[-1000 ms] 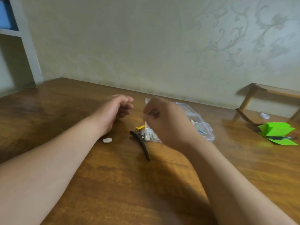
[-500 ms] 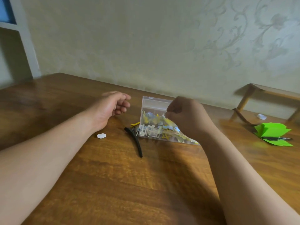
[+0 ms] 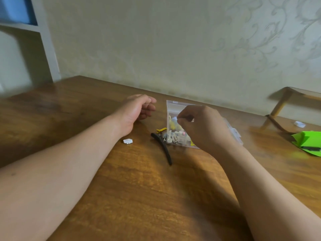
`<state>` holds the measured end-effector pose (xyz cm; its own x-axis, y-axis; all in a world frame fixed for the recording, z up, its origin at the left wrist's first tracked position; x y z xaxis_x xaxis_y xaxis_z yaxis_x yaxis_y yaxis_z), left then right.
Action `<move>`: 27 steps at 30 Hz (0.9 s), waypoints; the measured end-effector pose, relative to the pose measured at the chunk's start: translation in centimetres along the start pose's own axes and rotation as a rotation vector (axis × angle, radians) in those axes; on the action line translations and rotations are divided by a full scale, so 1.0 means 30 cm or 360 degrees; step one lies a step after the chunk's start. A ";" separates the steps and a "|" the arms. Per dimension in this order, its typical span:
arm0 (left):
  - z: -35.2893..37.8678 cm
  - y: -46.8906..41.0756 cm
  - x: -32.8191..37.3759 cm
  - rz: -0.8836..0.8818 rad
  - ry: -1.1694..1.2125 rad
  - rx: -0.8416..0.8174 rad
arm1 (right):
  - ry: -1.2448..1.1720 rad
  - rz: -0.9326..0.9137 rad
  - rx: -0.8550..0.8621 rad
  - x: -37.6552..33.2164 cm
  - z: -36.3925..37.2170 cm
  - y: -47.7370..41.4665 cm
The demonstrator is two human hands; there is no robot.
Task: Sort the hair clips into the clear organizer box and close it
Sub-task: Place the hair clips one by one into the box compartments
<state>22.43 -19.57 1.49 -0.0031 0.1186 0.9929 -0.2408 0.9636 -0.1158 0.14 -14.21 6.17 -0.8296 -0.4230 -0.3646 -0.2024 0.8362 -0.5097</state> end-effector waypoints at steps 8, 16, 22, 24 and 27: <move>-0.025 -0.005 0.006 -0.0276 0.0541 0.0043 | 0.0258 -0.0907 -0.0240 -0.298 0.186 0.091; -0.014 -0.023 0.007 -0.0360 0.0591 0.0074 | 0.0362 -0.1071 -0.0118 -0.296 0.218 0.118; -0.003 -0.025 0.000 -0.0280 0.0521 0.0046 | 0.0087 -0.0784 -0.0150 -0.244 0.147 0.076; -0.004 -0.025 -0.004 -0.0254 0.0508 0.0025 | 0.0012 -0.0506 -0.0093 -0.168 0.070 0.024; -0.010 -0.026 -0.010 -0.0217 0.0470 0.0027 | -0.0081 -0.0105 0.0021 -0.009 -0.056 -0.032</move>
<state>22.91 -20.30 1.29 0.3112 0.0553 0.9487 -0.2360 0.9715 0.0208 -0.33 -14.31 8.06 -0.7871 -0.4944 -0.3688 -0.2487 0.8015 -0.5438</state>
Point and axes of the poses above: each hand's wrist, its own y-axis away from the middle knuckle, its own z-axis out of the palm, x = y × z, the point moved 3 cm from there along -y, towards the middle knuckle, and after that the axes turned 6 degrees about x, right-handed, at the moved point
